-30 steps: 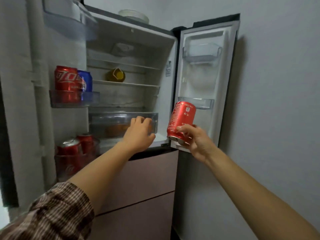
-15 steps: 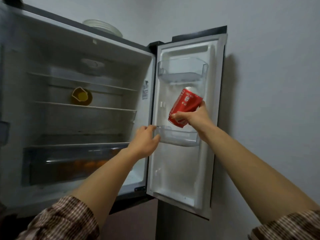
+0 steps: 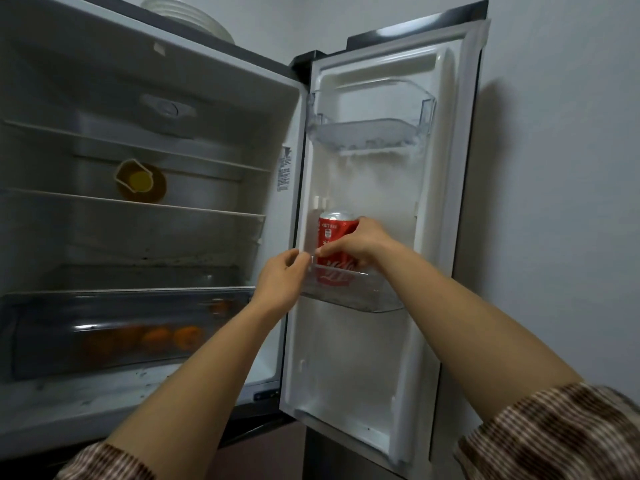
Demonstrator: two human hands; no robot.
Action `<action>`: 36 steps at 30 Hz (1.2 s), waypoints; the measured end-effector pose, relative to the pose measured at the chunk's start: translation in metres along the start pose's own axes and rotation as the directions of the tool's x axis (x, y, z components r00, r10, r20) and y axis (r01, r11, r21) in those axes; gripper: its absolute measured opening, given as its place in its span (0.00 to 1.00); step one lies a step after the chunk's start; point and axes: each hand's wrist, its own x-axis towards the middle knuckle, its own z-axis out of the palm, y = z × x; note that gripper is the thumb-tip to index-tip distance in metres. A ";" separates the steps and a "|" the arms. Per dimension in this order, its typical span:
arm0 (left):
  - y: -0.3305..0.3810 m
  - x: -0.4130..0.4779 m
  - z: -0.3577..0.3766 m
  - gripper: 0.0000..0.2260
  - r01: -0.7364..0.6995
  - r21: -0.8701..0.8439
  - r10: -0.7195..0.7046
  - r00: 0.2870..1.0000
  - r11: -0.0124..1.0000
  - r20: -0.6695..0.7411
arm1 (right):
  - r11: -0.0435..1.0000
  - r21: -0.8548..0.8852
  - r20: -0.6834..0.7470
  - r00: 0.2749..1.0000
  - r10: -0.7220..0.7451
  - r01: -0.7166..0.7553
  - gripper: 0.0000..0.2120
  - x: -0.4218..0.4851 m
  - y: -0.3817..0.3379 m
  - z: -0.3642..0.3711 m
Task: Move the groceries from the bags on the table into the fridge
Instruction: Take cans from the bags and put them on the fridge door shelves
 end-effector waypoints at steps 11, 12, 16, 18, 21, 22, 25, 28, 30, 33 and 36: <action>0.003 -0.006 0.003 0.13 -0.013 -0.021 0.013 1.000 1.000 0.010 | 1.000 0.026 0.044 0.999 -0.003 0.001 0.29 -0.004 -0.001 -0.016; 0.003 -0.006 0.004 0.13 -0.007 -0.018 0.007 1.000 1.000 0.010 | 1.000 0.023 0.021 1.000 -0.018 0.018 0.30 -0.005 -0.002 -0.016; 0.003 -0.009 0.003 0.14 0.023 -0.060 -0.023 1.000 0.998 0.001 | 0.979 -0.136 -0.174 0.969 -0.173 0.150 0.37 -0.018 -0.013 -0.020; 0.000 -0.012 0.000 0.13 0.041 -0.103 -0.045 0.998 0.994 -0.032 | 0.946 -0.194 -0.253 0.918 -0.305 0.261 0.32 -0.026 -0.020 -0.019; -0.003 -0.020 -0.011 0.12 0.069 -0.057 -0.075 0.991 0.996 -0.114 | 0.879 -0.194 -0.287 0.832 -0.475 0.435 0.24 -0.039 -0.031 -0.010; -0.004 -0.025 -0.016 0.12 0.086 -0.044 -0.092 0.985 0.995 -0.146 | 0.852 -0.202 -0.283 0.804 -0.524 0.484 0.22 -0.044 -0.033 -0.004; -0.006 -0.043 -0.041 0.12 0.109 0.030 -0.100 0.971 0.994 -0.215 | 0.778 -0.186 -0.259 0.734 -0.628 0.600 0.18 -0.059 -0.039 0.016; -0.007 -0.070 -0.076 0.13 0.137 0.166 -0.086 0.955 0.976 -0.283 | 0.737 -0.118 -0.214 0.708 -0.673 0.665 0.16 -0.078 -0.042 0.039; -0.008 -0.094 -0.102 0.14 0.191 0.237 -0.105 0.937 0.953 -0.334 | 0.743 -0.066 -0.165 0.727 -0.666 0.666 0.16 -0.095 -0.042 0.058; -0.006 -0.139 -0.143 0.13 0.270 0.386 -0.093 0.903 0.882 -0.420 | 0.780 -0.010 -0.026 0.780 -0.626 0.626 0.17 -0.125 -0.042 0.091; 0.002 -0.195 -0.182 0.13 0.353 0.510 -0.087 0.877 0.785 -0.473 | 0.808 0.002 0.151 0.799 -0.583 0.589 0.18 -0.167 -0.047 0.126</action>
